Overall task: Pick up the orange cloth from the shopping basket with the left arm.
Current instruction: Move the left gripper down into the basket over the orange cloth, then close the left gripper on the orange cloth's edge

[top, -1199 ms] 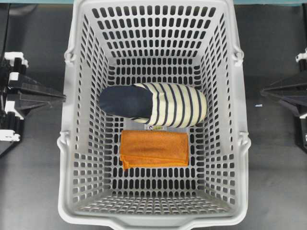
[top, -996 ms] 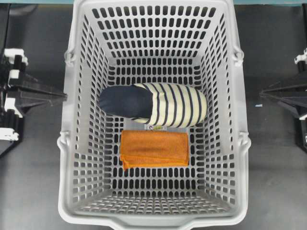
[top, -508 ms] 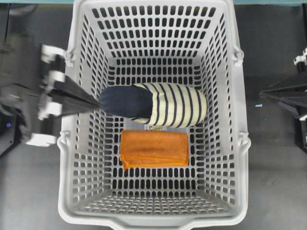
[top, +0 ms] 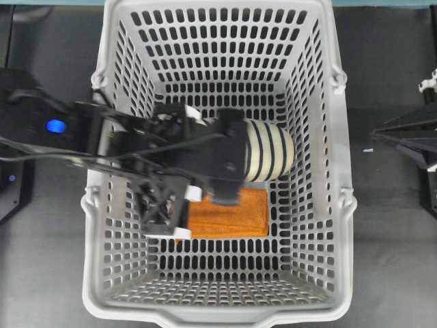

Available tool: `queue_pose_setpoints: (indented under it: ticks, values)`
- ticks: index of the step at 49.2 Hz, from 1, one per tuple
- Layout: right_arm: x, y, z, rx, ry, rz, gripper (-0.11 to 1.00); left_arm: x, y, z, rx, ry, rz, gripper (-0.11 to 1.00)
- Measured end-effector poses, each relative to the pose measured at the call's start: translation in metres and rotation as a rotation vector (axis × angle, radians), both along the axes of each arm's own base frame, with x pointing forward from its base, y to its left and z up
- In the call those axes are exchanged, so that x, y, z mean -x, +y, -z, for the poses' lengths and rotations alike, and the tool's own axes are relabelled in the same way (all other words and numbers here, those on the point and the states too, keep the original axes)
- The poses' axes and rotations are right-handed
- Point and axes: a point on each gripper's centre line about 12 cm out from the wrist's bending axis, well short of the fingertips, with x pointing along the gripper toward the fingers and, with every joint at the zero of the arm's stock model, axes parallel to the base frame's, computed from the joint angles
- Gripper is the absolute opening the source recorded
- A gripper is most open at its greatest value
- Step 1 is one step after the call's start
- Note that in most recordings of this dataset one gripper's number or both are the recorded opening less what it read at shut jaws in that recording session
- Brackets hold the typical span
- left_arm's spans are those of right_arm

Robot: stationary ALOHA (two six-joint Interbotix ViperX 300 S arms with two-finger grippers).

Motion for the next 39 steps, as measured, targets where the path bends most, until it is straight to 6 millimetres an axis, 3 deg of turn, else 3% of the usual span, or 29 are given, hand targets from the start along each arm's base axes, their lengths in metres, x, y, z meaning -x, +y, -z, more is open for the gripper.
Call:
queue_pose_setpoints:
  ticks: [4,13,18,39]
  values:
    - [0.0,0.002,0.0,0.0,-0.002,-0.008,0.0,-0.009,-0.002,0.008,-0.003,0.026,-0.001,0.15]
    - [0.001,0.003,-0.002,-0.002,-0.008,-0.015,0.0,-0.019,-0.007,0.03,0.01,0.079,-0.021,0.69]
    - [0.001,0.003,-0.002,0.0,-0.008,-0.015,0.0,-0.024,-0.011,0.044,0.018,0.112,-0.033,0.89]
    - [0.002,0.003,0.002,-0.001,0.002,-0.015,0.0,-0.04,-0.018,0.111,0.024,0.159,-0.04,0.9]
